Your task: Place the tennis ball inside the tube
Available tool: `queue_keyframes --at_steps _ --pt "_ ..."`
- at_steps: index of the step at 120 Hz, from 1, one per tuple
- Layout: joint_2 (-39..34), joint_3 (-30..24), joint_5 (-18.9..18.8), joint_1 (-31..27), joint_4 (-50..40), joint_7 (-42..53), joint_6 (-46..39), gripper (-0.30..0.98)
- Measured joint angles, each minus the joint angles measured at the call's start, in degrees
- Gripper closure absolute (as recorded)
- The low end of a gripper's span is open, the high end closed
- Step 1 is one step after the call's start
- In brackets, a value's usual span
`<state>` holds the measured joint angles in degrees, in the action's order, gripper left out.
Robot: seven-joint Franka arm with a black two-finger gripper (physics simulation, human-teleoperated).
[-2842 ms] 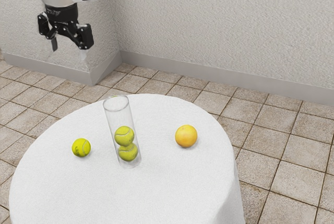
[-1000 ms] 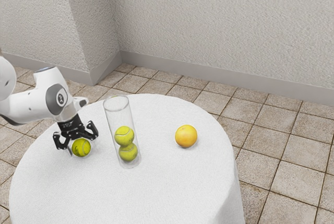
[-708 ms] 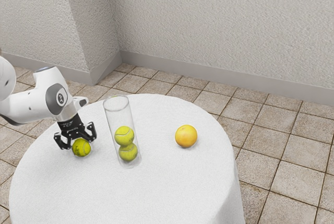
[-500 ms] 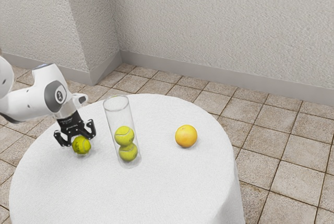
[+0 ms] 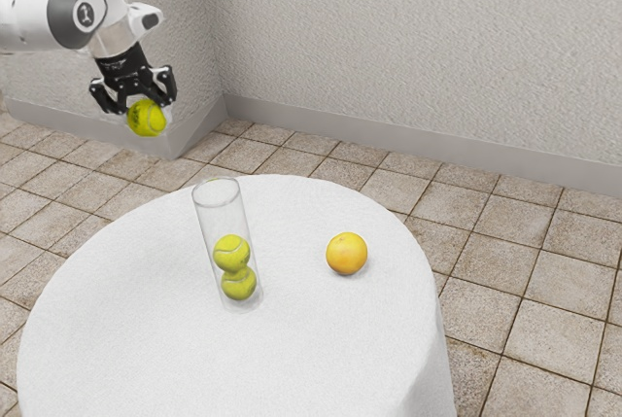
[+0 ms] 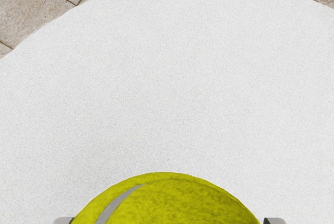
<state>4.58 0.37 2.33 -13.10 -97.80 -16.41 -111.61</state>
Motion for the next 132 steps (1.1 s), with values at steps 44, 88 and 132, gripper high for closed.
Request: queue_keyframes --at_steps 44,88,132 --pt "6.16 -0.8 -0.73 10.78 12.08 -6.56 13.84 0.29" --pt "2.3 -2.27 -0.2 12.67 3.06 -13.27 13.97 0.29" --pt "-0.14 -2.05 0.69 12.59 -2.52 -17.36 10.13 0.29"
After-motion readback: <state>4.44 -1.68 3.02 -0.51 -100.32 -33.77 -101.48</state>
